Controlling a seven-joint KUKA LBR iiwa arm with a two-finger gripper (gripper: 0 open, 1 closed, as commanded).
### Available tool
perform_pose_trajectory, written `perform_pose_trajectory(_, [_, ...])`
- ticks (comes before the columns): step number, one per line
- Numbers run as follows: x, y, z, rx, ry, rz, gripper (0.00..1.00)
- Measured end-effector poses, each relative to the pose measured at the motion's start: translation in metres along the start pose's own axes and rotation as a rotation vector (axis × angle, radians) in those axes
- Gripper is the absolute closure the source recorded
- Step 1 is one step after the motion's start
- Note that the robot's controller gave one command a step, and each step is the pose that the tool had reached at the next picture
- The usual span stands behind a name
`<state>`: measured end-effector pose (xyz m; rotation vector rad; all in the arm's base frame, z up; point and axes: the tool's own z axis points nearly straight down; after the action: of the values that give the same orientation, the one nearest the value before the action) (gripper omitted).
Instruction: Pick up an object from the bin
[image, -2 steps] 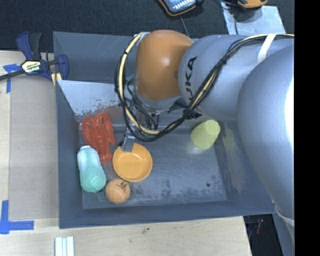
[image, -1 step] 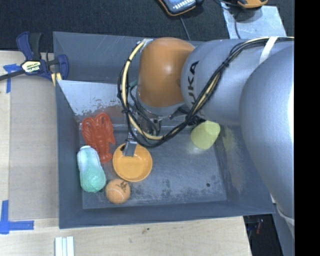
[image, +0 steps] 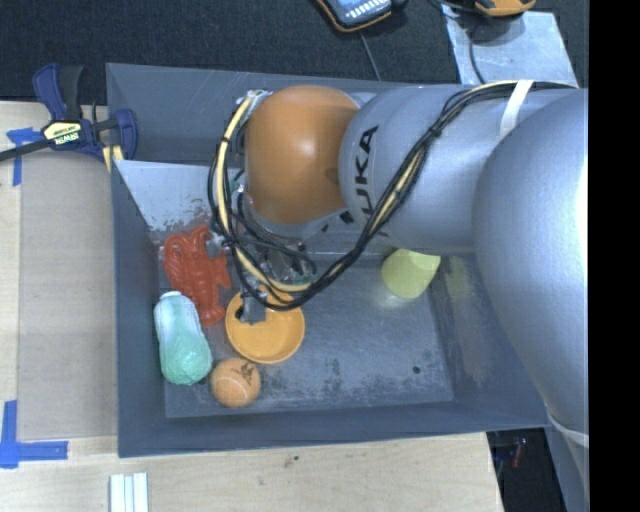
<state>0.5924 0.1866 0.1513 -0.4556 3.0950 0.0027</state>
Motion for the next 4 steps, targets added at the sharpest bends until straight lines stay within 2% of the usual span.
perform_pose_trajectory(1, [0.003, -0.018, 0.016, 0.001, 0.007, 0.243, 0.0])
perform_pose_trajectory(2, [0.001, -0.003, 0.028, 0.0, 0.006, 0.139, 0.0])
perform_pose_trajectory(3, [0.002, -0.003, 0.038, -0.001, 0.003, -0.004, 0.0])
perform_pose_trajectory(4, [0.055, -0.039, 0.055, -0.001, 0.0, -0.056, 1.0])
